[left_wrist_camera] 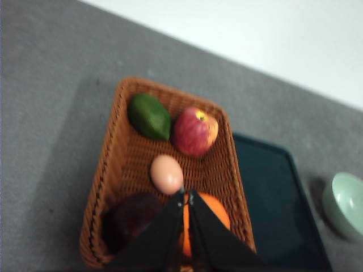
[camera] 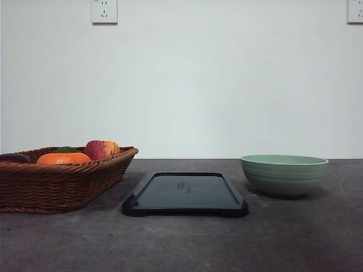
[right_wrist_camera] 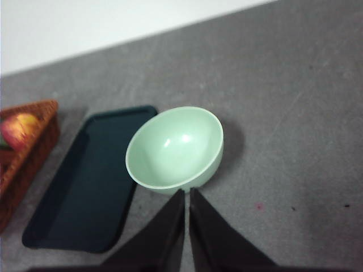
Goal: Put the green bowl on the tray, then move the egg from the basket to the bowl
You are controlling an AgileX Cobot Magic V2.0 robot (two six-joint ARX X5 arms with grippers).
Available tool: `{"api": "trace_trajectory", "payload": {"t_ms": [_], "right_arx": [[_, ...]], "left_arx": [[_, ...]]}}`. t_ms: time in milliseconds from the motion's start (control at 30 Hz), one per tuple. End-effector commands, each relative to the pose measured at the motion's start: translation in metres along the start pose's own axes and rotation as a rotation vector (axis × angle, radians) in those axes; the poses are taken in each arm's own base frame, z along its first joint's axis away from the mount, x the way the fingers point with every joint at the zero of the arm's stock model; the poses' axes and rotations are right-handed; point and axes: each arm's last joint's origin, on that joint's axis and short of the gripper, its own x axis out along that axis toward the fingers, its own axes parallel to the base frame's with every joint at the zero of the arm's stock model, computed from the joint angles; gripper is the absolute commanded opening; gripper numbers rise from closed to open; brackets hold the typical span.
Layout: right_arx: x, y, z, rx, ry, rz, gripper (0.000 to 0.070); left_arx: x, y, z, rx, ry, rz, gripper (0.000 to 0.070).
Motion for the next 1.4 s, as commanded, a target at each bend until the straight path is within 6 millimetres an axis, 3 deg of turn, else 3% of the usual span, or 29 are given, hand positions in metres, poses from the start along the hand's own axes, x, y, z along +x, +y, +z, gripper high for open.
{"api": "trace_trajectory", "payload": {"t_ms": [0,333,800,900,933,1000,1067,1133,1367], "right_arx": [[0.003,0.003,0.01,-0.034,0.02,-0.002,0.0006],[0.04,0.004,0.042,-0.057,0.274,-0.057,0.0006],[0.095,0.008,0.062,-0.068,0.513,-0.043,0.0007],[0.1,0.008,0.06,-0.064,0.535,-0.045,0.009],[0.101,0.007,0.059,-0.063,0.539,-0.047,0.017],[0.102,0.007,0.059,-0.063,0.542,-0.048,0.029],[0.102,0.007,0.059,-0.063,0.541,-0.051,0.0321],[0.102,0.007,0.06,-0.064,0.539,-0.057,0.0322],[0.113,0.007,0.069,-0.04,0.553,-0.078,0.0321]], "left_arx": [[0.001,-0.004,0.011,0.045,0.012,-0.004,0.0],[0.029,-0.013,0.034,0.094,0.236,0.038,0.0],[0.073,-0.009,0.031,0.119,0.481,-0.054,0.0],[0.074,-0.009,0.031,0.126,0.478,-0.056,0.0],[0.074,-0.009,0.031,0.127,0.472,-0.058,0.001],[0.074,-0.01,0.032,0.13,0.462,-0.06,0.0094],[0.074,-0.01,0.033,0.132,0.455,-0.062,0.0237],[0.075,-0.01,0.034,0.134,0.445,-0.065,0.0315],[0.076,-0.011,0.036,0.139,0.424,-0.071,0.0312]]}}
